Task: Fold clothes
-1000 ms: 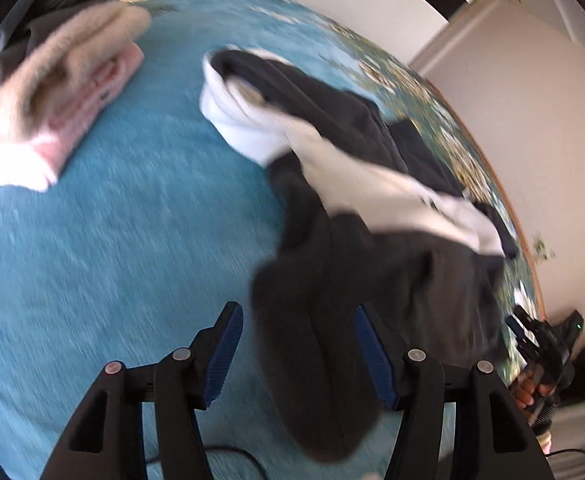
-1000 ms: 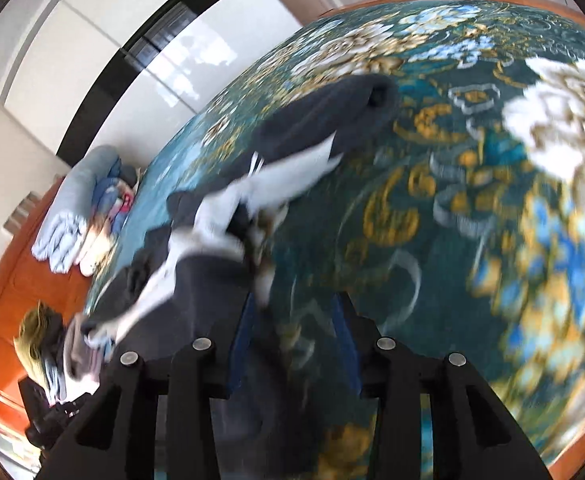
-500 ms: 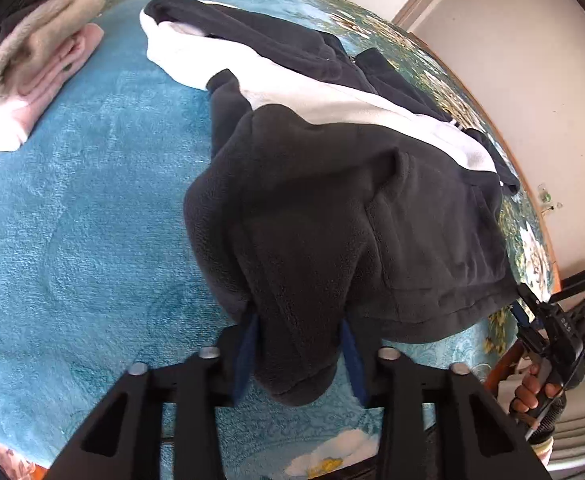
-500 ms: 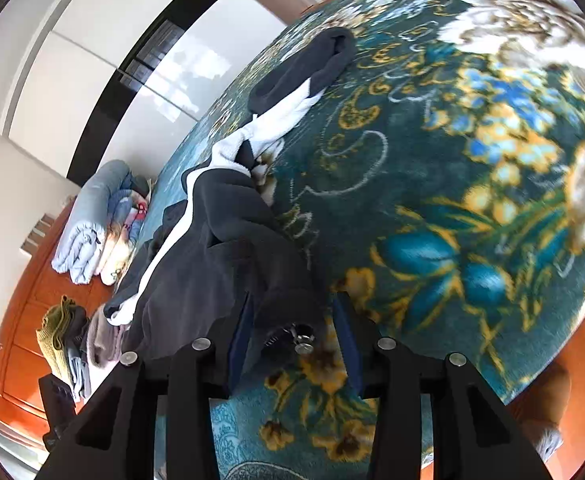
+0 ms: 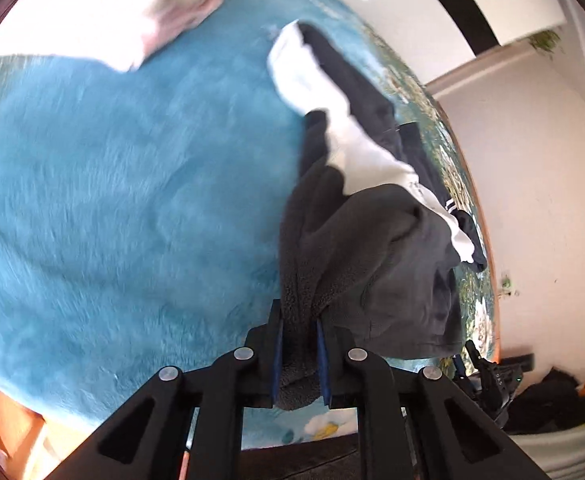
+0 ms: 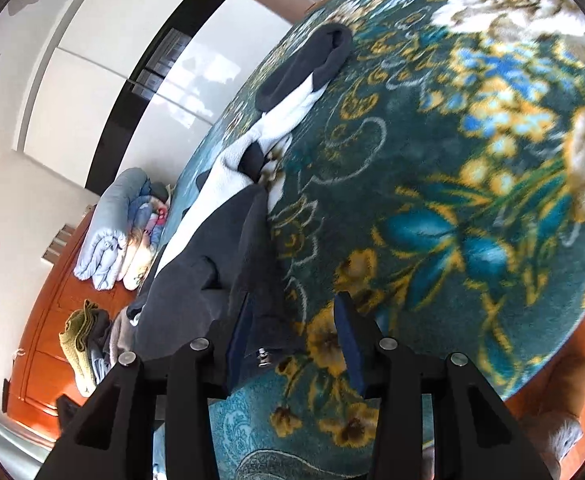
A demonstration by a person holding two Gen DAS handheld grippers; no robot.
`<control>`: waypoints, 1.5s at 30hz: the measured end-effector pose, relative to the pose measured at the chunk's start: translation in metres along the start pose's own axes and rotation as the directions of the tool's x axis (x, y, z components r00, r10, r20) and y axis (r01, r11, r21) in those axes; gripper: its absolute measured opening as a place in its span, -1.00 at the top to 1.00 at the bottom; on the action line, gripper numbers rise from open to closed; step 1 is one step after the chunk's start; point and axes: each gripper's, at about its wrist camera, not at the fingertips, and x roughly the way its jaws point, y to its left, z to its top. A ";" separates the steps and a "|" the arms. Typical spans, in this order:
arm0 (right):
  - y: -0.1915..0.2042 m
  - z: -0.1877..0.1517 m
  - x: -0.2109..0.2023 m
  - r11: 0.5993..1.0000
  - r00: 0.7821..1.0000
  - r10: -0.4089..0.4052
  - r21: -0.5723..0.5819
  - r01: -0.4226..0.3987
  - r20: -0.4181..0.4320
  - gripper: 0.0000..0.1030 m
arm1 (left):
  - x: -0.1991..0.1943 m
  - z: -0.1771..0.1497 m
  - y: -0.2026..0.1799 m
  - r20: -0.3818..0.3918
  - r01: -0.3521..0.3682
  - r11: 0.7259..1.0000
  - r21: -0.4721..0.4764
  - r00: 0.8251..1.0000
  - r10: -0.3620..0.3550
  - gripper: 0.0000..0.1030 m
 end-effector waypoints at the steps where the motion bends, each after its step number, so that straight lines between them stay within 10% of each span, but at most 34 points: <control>1: 0.002 0.000 0.004 1.000 1.000 0.004 -0.008 -0.004 -0.009 0.15 | 0.005 -0.003 0.004 -0.008 0.001 1.000 -0.018 1.000 -0.002 0.71; 5: 0.012 0.002 0.020 0.999 0.999 0.017 -0.040 -0.019 -0.045 -0.16 | 0.009 -0.004 -0.003 0.003 -0.031 0.999 0.015 1.000 0.031 0.58; 9: 0.021 0.006 0.035 0.997 0.997 0.018 -0.068 -0.022 -0.069 -0.19 | 0.014 -0.004 -0.006 0.022 -0.090 0.995 0.049 0.996 0.089 -0.12; 13: 0.029 0.007 0.045 0.995 0.997 -0.025 -0.096 0.017 -0.076 -0.19 | 0.022 -0.006 0.000 0.025 -0.078 0.995 0.054 0.997 0.077 -0.13; 16: 0.032 0.005 0.049 0.995 0.996 -0.013 -0.096 0.005 -0.088 -0.16 | 0.023 -0.004 0.001 0.015 -0.041 0.998 0.057 0.999 0.040 -0.05; 18: 0.033 0.005 0.052 0.997 0.994 -0.016 -0.082 0.008 -0.106 0.48 | 0.026 -0.005 -0.002 -0.014 -0.009 0.999 0.053 1.000 0.010 0.53; 22: 0.042 0.011 0.038 0.997 0.997 0.017 -0.070 -0.022 -0.076 0.64 | 0.004 -0.001 -0.014 -0.004 0.101 0.994 0.043 0.995 -0.101 0.72; 25: 0.066 0.022 -0.015 0.983 0.990 0.123 -0.145 -0.111 0.074 0.82 | -0.037 -0.003 -0.035 0.001 0.295 0.952 0.085 0.955 -0.297 0.73; 29: 0.088 0.025 -0.086 0.961 0.968 0.117 -0.270 -0.055 0.220 0.88 | -0.048 -0.011 -0.040 -0.019 0.239 0.958 0.156 0.971 -0.239 0.73; 35: 0.017 0.016 -0.072 0.994 0.985 -0.055 -0.087 0.070 0.163 0.95 | 0.008 -0.028 0.017 -0.162 0.079 0.997 -0.011 0.984 -0.080 0.72; 40: 0.014 0.019 -0.056 0.994 0.991 -0.044 -0.090 0.056 0.126 0.95 | -0.027 -0.007 0.000 -0.055 0.068 0.994 0.085 0.996 -0.063 0.70; 45: 0.038 0.033 -0.028 0.988 0.995 -0.043 -0.145 0.055 0.086 0.92 | -0.041 0.040 -0.050 0.144 -0.108 0.951 0.291 0.987 0.068 -0.14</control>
